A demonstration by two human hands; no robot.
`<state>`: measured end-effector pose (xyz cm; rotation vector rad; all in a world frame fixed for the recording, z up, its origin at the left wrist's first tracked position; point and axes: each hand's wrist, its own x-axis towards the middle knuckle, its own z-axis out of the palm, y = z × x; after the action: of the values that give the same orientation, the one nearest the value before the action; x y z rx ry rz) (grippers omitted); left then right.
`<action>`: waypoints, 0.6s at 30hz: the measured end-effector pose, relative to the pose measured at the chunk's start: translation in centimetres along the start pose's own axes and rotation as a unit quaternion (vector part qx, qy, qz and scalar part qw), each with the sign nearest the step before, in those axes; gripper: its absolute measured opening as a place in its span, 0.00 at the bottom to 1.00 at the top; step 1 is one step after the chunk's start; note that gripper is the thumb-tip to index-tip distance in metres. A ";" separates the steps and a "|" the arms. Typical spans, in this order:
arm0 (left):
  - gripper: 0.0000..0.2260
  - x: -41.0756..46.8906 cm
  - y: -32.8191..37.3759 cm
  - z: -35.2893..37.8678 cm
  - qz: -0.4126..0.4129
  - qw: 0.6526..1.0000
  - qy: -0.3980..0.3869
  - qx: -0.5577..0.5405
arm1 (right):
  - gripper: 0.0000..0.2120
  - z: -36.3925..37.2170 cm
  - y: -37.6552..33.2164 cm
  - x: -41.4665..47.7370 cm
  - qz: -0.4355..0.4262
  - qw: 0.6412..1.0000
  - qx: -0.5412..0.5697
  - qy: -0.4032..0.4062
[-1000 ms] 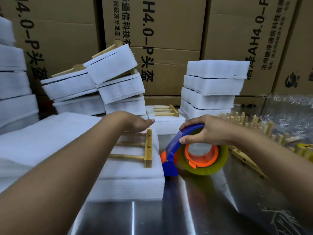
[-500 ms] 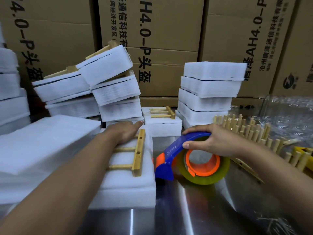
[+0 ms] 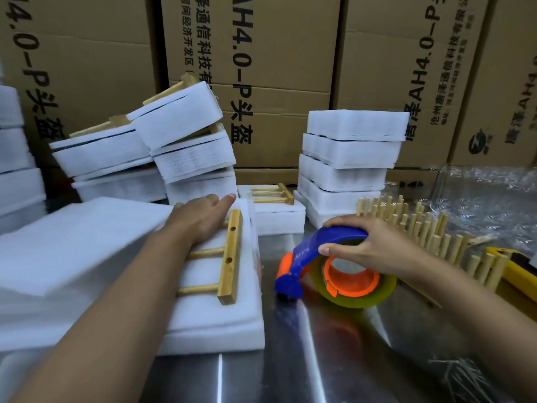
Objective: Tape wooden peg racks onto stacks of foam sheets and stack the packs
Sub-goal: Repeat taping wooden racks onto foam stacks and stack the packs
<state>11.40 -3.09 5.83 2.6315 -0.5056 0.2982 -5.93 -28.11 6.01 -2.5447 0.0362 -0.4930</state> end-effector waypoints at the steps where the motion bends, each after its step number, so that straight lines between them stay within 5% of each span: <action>1: 0.29 0.2 -0.2 0.1 -0.004 1.000 -0.001 0.003 | 0.28 -0.1 0.5 -0.5 0.000 1.000 -0.003 0.027; 6: 0.29 0.9 -0.6 0.8 -0.007 0.999 -0.027 0.025 | 0.32 0.4 2.7 -3.5 0.016 0.981 -0.100 0.167; 11: 0.29 1.4 -1.0 1.3 0.001 0.998 -0.045 0.034 | 0.33 1.8 4.6 -6.4 -0.067 0.968 -0.186 0.157; 18: 0.30 1.9 -1.4 1.7 -0.007 0.999 -0.048 0.025 | 0.22 3.4 5.5 -8.0 -0.180 0.944 -0.224 0.164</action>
<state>13.89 -3.27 4.38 2.7061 -0.5160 0.1822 -11.82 -30.08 -2.25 -2.8887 -0.2241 -1.1664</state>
